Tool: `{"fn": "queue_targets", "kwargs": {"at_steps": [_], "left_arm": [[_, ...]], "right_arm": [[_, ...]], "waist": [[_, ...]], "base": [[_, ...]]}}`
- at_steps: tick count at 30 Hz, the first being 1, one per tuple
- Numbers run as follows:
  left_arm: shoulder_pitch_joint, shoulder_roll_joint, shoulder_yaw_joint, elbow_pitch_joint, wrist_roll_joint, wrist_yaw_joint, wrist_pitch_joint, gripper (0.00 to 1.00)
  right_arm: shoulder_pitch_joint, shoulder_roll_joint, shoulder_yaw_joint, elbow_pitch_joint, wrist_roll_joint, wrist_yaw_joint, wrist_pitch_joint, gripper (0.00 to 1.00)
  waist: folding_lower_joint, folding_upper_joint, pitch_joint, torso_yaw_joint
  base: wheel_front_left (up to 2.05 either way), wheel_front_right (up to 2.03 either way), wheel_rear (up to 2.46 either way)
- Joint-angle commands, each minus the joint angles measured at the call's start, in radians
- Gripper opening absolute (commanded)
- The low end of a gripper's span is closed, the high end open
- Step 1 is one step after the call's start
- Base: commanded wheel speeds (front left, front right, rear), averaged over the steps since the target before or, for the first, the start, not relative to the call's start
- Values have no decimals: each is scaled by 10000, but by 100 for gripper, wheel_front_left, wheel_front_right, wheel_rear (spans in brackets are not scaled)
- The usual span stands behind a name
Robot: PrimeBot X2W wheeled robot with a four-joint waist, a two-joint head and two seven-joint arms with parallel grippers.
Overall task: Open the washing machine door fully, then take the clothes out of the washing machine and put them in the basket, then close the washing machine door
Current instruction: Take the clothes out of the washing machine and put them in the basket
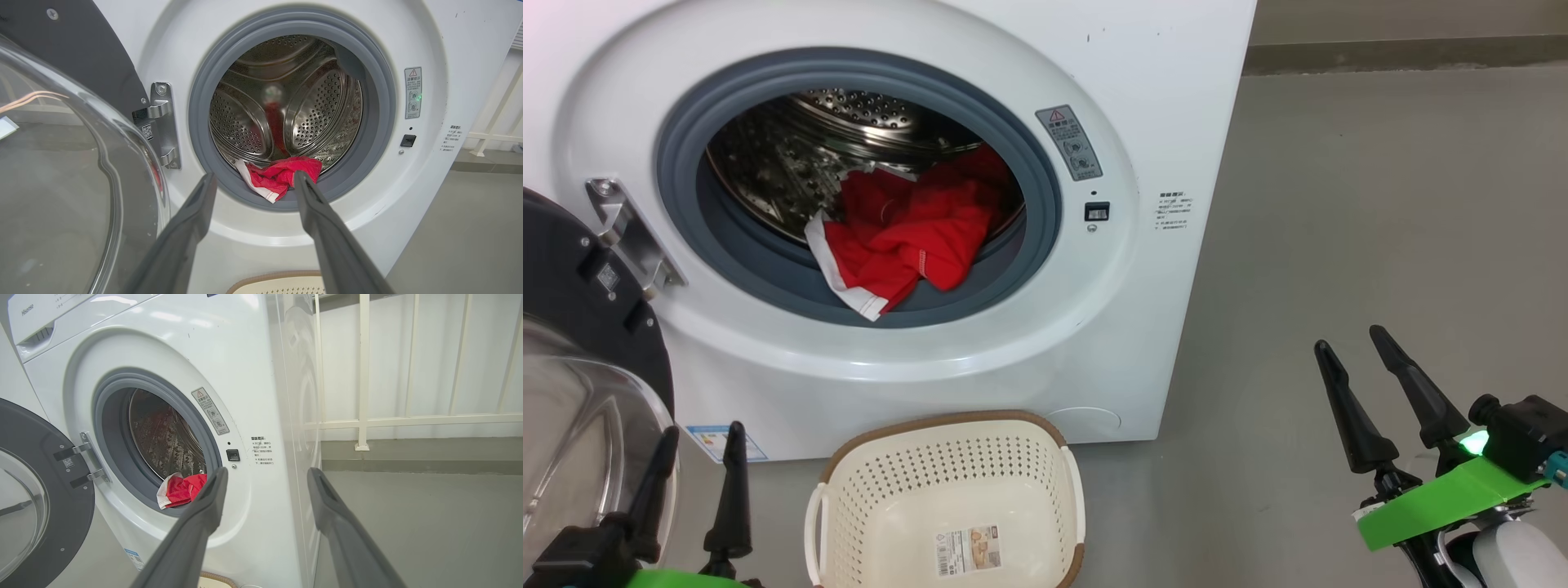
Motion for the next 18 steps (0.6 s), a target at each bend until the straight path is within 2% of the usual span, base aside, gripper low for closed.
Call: {"fn": "queue_targets", "kwargs": {"at_steps": [1,18], "left_arm": [[-239,185,400,-181,83,-75,-82,100],[-273,191,402,-172,149,-41,-82,100]], "right_arm": [[-55,-185,167,-228,-154,16,-57,100],[-73,-209,170,-230,-131,16,-57,100]], "waist": [[0,0,-5,2],[0,0,47,22]], "base": [[0,0,0],[0,0,0]]}}
